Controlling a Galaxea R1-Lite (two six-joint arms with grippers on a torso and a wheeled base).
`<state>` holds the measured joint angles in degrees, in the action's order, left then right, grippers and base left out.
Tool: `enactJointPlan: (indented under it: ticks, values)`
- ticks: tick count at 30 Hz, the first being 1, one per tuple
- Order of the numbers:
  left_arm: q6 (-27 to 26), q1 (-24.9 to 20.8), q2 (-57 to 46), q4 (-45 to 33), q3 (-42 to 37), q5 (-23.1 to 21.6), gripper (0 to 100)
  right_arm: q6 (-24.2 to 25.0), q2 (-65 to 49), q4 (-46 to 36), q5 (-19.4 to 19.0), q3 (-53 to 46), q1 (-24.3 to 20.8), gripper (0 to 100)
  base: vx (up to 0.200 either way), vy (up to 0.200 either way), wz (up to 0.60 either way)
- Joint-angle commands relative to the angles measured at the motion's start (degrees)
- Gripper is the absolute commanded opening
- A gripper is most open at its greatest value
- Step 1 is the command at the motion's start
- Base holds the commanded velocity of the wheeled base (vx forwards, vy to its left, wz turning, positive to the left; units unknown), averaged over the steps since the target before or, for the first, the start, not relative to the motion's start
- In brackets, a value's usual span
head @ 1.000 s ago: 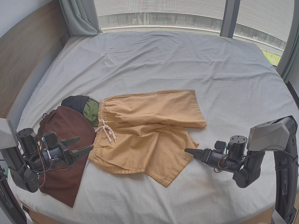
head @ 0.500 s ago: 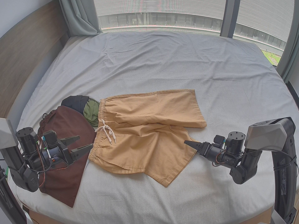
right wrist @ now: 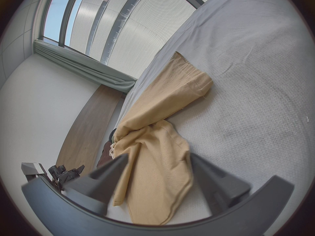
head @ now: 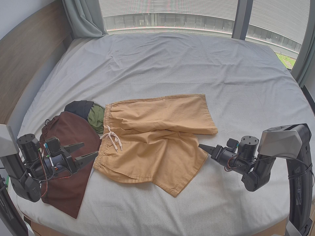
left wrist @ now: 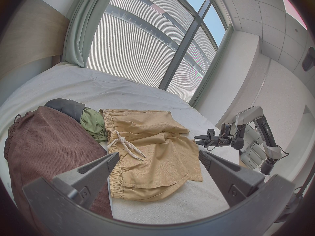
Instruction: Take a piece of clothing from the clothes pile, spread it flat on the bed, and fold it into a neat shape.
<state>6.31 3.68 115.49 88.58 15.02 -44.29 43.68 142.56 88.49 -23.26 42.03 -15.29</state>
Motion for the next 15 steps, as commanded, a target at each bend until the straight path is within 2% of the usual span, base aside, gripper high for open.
enactJointPlan:
  ticks: [1,6,15]
  values:
    - [0.0,0.0,-0.1,0.0,0.0,0.0,100,0.0,0.5,0.0,0.0,0.2,0.0,0,0.000,0.000,0.00]
    - [0.0,0.0,-0.2,0.0,0.0,0.0,100,-0.1,1.2,0.0,0.1,1.0,0.7,0,0.000,0.000,0.00]
    - [0.0,0.0,-0.2,0.0,0.0,0.0,100,-0.2,0.7,-0.1,1.9,4.7,4.9,0,0.000,0.000,0.00]
